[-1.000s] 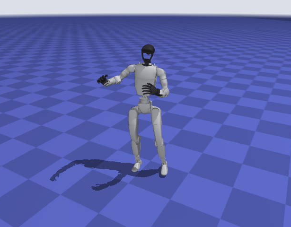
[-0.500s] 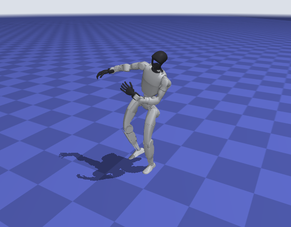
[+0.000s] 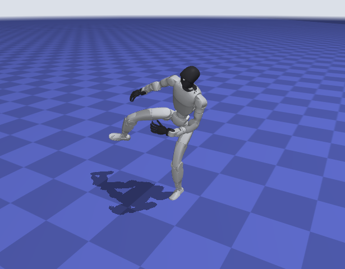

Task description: Kungfu

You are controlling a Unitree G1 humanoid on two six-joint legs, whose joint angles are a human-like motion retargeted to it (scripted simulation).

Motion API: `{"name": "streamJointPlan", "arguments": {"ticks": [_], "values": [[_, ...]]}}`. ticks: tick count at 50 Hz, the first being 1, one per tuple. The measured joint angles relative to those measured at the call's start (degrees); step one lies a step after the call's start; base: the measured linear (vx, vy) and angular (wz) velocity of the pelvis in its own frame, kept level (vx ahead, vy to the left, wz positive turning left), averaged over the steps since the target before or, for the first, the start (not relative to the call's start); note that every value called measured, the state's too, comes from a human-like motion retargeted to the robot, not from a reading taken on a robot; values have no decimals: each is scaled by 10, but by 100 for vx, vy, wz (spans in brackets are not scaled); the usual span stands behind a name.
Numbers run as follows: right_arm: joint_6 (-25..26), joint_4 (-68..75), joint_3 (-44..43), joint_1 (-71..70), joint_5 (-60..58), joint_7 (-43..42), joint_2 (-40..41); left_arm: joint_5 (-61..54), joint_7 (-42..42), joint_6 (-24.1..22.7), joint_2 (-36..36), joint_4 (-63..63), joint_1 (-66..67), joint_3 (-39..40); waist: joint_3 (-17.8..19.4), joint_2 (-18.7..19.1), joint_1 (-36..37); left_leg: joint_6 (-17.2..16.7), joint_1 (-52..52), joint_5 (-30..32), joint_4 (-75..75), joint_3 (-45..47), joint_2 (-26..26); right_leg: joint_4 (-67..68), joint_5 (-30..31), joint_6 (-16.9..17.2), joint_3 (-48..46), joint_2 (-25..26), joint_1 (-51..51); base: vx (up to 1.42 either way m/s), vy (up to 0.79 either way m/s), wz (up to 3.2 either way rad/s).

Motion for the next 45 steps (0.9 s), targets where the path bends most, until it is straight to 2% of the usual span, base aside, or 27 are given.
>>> {"name": "streamJointPlan", "arguments": {"ticks": [2, 7, 10, 14, 20, 26, 30, 33, 35, 36, 37, 38, 39, 40, 42, 45], "values": [[-20, 0, -8, 12, -11, 3, 22, 0, -18, 15, 12, 10, 18, 22, -17, -24, 27, -11, -7, 6, -17, 21, 26, 58, -4, 8, -61, 58, -10, -10, -40, -115], [-18, 0, -24, 52, -22, -10, 51, -15, -24, 12, 28, 26, 67, 73, -43, -116, 61, -28, 29, 2, -50, 115, 7, 109, -63, 105, -147, 143, 12, -7, -26, -29], [-26, 0, -36, 64, -1, -6, 67, -10, -26, 3, 45, 42, 94, 107, -45, -160, 75, -45, 61, 3, -71, 166, -15, 92, -81, 152, -152, 187, 30, -19, -19, 2], [-26, 0, -39, 55, 22, 10, 78, 9, -20, -7, 54, 77, 125, 144, -39, -184, 82, -64, 102, 5, -99, 208, -45, 22, -77, 163, -131, 214, 60, -24, -1, -4], [-38, 0, -39, 13, 39, 27, 91, 3, -16, -22, 48, 133, 160, 174, -24, -165, 61, -90, 164, 9, -142, 250, -68, -147, -48, 134, -88, 216, 104, -42, -16, -4], [-45, 0, -45, -14, 55, 44, 110, 24, -23, -35, 49, 174, 163, 170, -9, -130, 43, -112, 213, -10, -150, 276, -67, -313, -18, 81, -38, 210, 156, -43, -26, -13], [-55, 0, -51, -13, 64, 54, 120, 36, -28, -46, 43, 192, 157, 159, -6, -105, 38, -136, 239, -29, -144, 286, -53, -388, -36, 49, -48, 205, 205, -42, -43, 3], [-59, 0, -55, -10, 70, 58, 124, 45, -28, -59, 35, 204, 150, 153, -7, -94, 45, -162, 260, -43, -140, 298, -40, -406, -78, 33, -90, 203, 240, -51, -70, -14], [-57, 0, -56, -8, 76, 58, 127, 55, -25, -72, 30, 213, 147, 150, -8, -96, 54, -184, 278, -50, -139, 310, -37, -411, -113, 51, -131, 200, 261, -40, -61, -28], [-53, 0, -59, -10, 84, 60, 129, 63, -24, -83, 29, 222, 139, 148, -2, -109, 59, -194, 291, -56, -134, 320, -49, -431, -39, 104, -152, 178, 270, -51, -89, -19], [-47, 0, -63, -14, 93, 61, 130, 73, -23, -97, 27, 232, 130, 148, 4, -118, 63, -204, 302, -58, -132, 326, -58, -432, 9, 146, -132, 169, 261, -59, -89, -2], [-38, 0, -71, -20, 103, 64, 132, 89, -19, -113, 22, 246, 120, 150, 9, -119, 66, -213, 309, -54, -137, 325, -63, -396, 6, 166, -32, 186, 216, -67, -74, 7], [-31, 0, -77, -30, 115, 68, 131, 106, -7, -128, 14, 257, 112, 149, 15, -111, 66, -223, 310, -50, -138, 323, -58, -367, -4, 177, -2, 189, 188, -83, -77, 13], [-25, 0, -82, -43, 128, 74, 130, 124, 8, -142, 3, 268, 104, 147, 21, -98, 67, -234, 308, -47, -137, 318, -48, -342, -17, 185, -6, 185, 169, -92, -70, -13], [-11, 0, -77, -87, 153, 98, 122, 147, 51, -166, -25, 301, 73, 139, 31, -103, 66, -245, 314, -39, -153, 343, -60, -313, -41, 172, -13, 167, 126, -85, -41, -41], [1, 0, -44, -152, 188, 128, 125, 160, 98, -185, -57, 367, 12, 120, 23, -72, 27, -256, 299, -24, -182, 313, -52, -242, -95, 155, 20, 203, 48, -72, -32, -10]]}}
